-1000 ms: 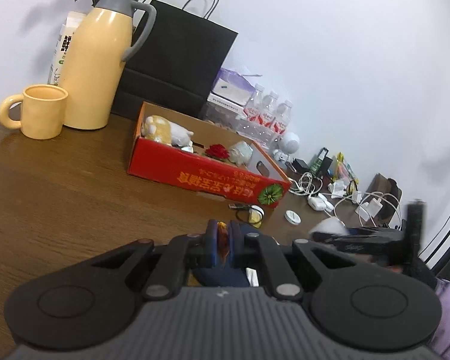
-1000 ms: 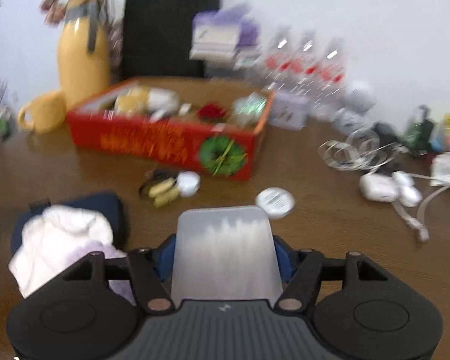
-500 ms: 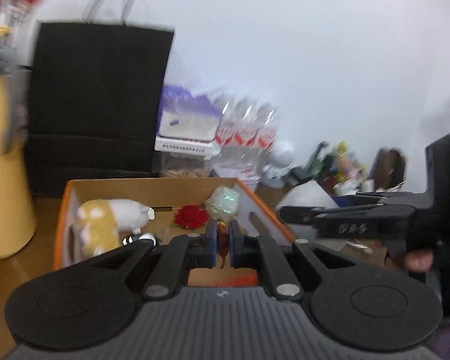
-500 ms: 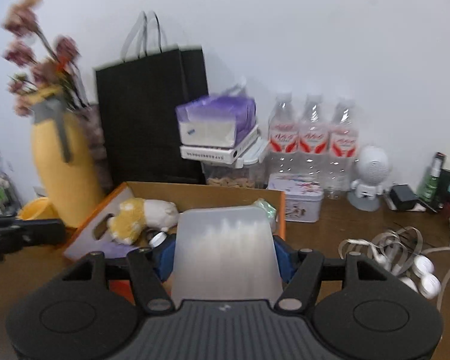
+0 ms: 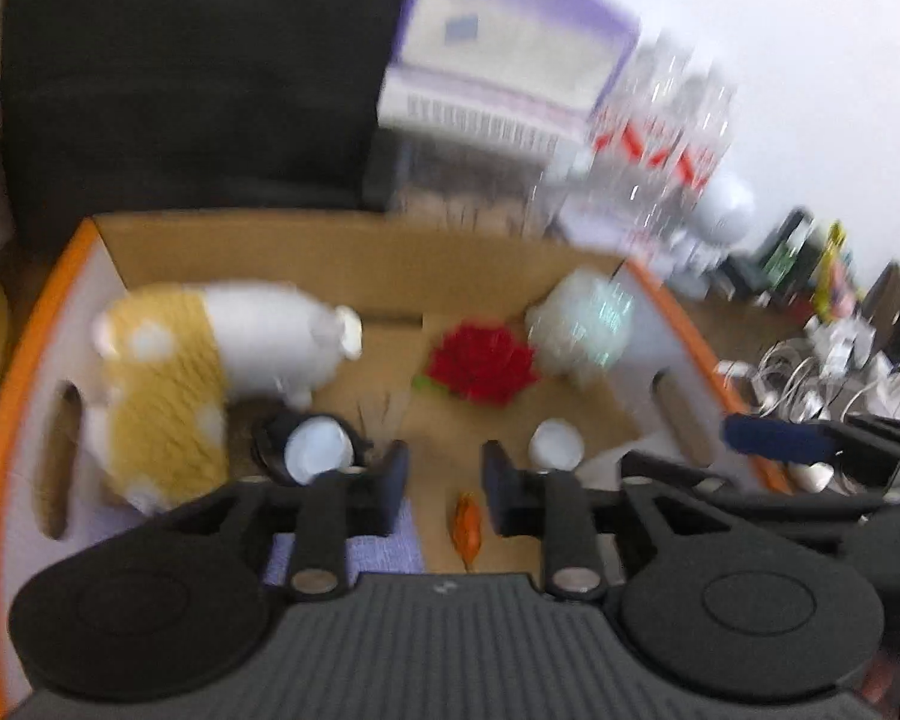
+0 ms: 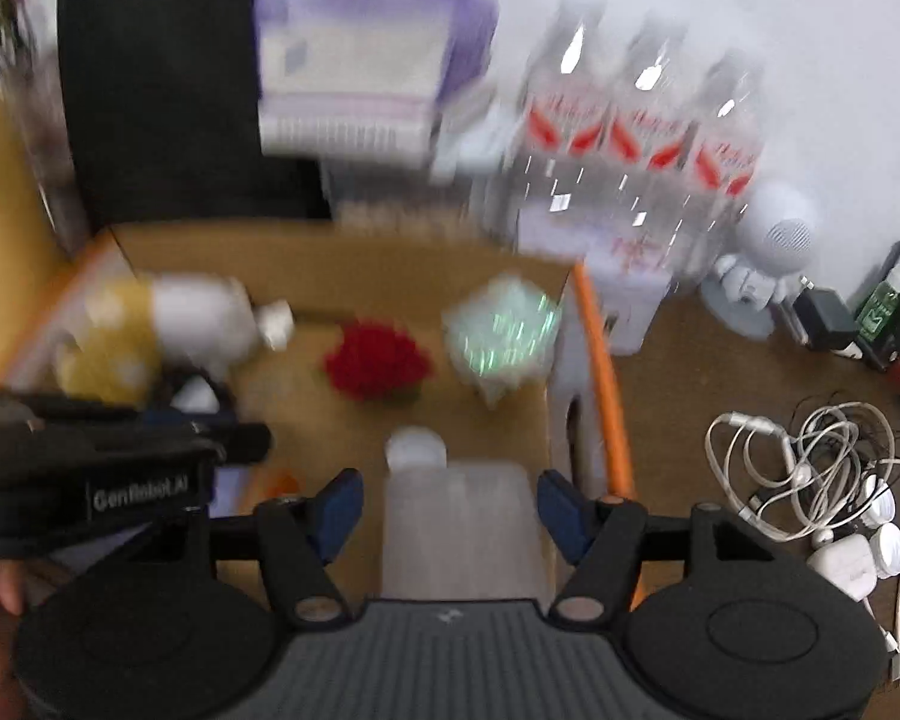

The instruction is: Organize objects

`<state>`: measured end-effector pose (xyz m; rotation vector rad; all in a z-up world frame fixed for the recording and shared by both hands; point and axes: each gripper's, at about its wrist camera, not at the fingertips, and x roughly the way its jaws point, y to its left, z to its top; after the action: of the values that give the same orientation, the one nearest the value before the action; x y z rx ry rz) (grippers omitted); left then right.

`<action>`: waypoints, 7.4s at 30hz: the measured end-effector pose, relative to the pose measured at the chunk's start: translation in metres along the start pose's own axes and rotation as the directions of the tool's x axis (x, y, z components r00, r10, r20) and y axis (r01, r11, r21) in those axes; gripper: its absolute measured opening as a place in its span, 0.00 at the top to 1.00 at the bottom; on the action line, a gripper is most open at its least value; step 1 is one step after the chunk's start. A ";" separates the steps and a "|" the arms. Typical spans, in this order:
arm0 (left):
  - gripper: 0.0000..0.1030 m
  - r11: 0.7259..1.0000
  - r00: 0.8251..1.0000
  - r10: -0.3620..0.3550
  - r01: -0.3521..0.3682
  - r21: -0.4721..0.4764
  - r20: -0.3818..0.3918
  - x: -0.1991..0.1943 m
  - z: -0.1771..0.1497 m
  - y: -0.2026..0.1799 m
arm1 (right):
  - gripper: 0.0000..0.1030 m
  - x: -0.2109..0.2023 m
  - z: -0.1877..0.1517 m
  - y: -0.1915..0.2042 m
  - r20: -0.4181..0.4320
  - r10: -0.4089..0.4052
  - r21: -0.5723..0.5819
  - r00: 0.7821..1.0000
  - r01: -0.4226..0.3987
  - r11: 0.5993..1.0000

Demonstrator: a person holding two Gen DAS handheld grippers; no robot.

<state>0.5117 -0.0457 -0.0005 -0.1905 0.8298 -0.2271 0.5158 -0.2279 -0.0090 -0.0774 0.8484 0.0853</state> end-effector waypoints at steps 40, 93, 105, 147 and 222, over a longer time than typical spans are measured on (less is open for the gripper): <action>0.07 0.980 0.964 -0.069 0.018 0.199 0.256 -0.222 -0.304 -0.061 | 0.03 -0.296 -0.322 -0.010 0.404 -0.019 -0.007 0.914 0.024 1.000; 0.75 0.905 0.999 -0.030 0.020 0.425 0.018 -0.020 -0.134 -0.057 | 0.69 -0.172 -0.257 -0.055 0.310 0.013 0.124 0.951 -0.054 0.991; 0.95 0.908 0.994 -0.019 -0.027 0.418 0.105 -0.040 -0.155 -0.075 | 0.69 -0.164 -0.262 -0.063 0.308 0.020 0.154 0.951 -0.070 0.986; 0.64 0.995 0.999 -0.021 0.017 0.102 0.036 -0.028 0.003 0.017 | 0.40 0.029 0.018 -0.032 0.011 0.433 0.280 0.901 -0.419 0.864; 0.79 0.943 0.962 -0.154 0.074 0.326 0.226 -0.157 -0.161 -0.090 | 0.63 -0.167 -0.195 -0.057 0.405 0.014 0.119 0.914 -0.068 0.991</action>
<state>0.2775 -0.1013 0.0271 0.0336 0.5230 -0.4336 0.2665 -0.3116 -0.0104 0.0809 0.4387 0.0816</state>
